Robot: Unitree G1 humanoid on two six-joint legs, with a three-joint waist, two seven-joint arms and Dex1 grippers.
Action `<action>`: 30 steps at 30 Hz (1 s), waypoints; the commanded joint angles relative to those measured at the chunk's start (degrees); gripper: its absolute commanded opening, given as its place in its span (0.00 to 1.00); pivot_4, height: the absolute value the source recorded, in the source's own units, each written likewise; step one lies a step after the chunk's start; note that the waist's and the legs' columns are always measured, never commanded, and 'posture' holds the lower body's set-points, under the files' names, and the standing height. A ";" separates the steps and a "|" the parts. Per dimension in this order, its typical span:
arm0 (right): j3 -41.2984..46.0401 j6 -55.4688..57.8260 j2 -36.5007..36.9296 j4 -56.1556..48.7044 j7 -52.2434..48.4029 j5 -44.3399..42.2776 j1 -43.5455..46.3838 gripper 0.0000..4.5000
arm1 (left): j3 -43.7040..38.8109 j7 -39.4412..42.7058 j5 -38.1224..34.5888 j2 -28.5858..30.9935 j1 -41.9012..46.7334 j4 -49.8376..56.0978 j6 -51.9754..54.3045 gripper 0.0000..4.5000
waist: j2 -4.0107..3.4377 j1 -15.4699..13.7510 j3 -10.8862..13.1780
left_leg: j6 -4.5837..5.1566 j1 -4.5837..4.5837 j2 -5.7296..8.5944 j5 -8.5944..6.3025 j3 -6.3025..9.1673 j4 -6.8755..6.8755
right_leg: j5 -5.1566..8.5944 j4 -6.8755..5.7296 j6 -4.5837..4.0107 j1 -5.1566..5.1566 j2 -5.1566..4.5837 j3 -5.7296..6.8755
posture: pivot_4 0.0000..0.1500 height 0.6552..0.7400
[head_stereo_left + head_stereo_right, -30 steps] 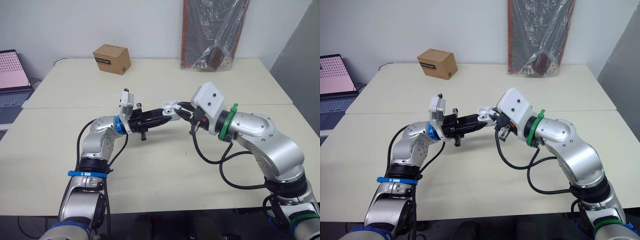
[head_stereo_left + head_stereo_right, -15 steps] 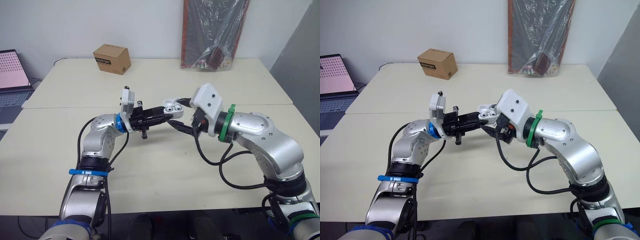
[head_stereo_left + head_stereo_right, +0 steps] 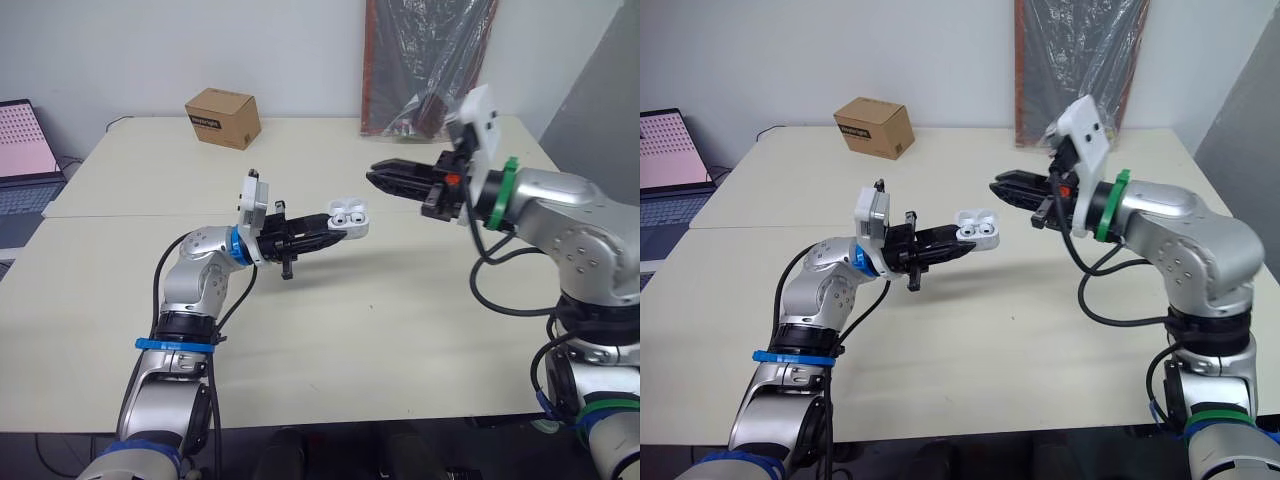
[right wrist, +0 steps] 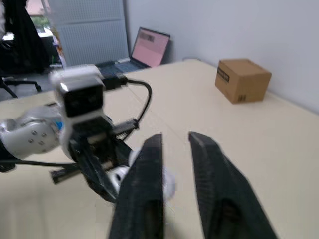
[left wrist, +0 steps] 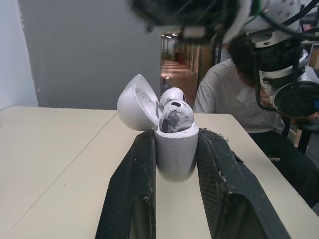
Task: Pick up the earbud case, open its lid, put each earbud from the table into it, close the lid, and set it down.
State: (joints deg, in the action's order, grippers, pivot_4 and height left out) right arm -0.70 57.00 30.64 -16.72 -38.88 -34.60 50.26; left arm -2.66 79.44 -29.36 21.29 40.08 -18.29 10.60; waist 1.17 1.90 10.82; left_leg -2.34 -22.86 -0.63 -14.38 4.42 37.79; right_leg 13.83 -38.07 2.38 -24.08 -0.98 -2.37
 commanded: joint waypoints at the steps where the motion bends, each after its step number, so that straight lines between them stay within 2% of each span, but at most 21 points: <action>1: -4.61 -6.40 1.04 4.70 -2.89 5.04 2.92 0.01 | -0.39 0.34 -1.78 0.43 0.19 2.76 0.78 0.17 | 0.00 -0.01 0.00 | 0.00 0.00 0.00 0.00 0.01 0.00 | 0.00 0.00 0.00 0.00 0.00 0.01 | 1.00 1.00; 7: -11.78 -13.09 -0.55 14.77 -7.88 11.31 6.46 0.01 | -0.18 0.34 -2.43 0.61 -0.38 4.65 2.69 0.17 | 0.00 0.02 0.00 | 0.00 0.00 0.00 0.00 -0.01 0.01 | 0.00 -0.01 0.00 -0.01 0.00 0.00 | 1.00 1.00; 12: -13.08 -15.67 -1.58 17.49 -10.75 13.03 7.01 0.01 | -0.18 -0.17 -2.63 0.71 -1.09 5.93 3.69 0.17 | 0.00 -0.02 0.00 | 0.00 -0.01 0.00 0.00 0.00 0.00 | 0.00 0.00 0.00 -0.01 0.00 0.00 | 1.00 1.00; 30: -11.12 -11.32 -0.40 7.90 -15.39 10.79 4.07 0.01 | -0.80 -1.36 -2.73 1.14 -2.46 6.97 4.43 0.17 | 0.00 -0.05 0.00 | 0.00 -0.02 0.00 0.00 0.03 0.01 | 0.00 -0.01 -0.01 -0.02 0.00 0.02 | 1.00 1.00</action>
State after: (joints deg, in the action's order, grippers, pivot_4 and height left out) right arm -12.98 45.41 29.70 -6.08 -53.52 -22.72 54.37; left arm -2.62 78.30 -30.73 22.26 36.69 -12.83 15.66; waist 1.17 1.85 10.83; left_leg -2.34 -22.89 -0.63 -14.38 4.45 37.80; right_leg 13.83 -38.08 2.38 -24.10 -0.98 -2.35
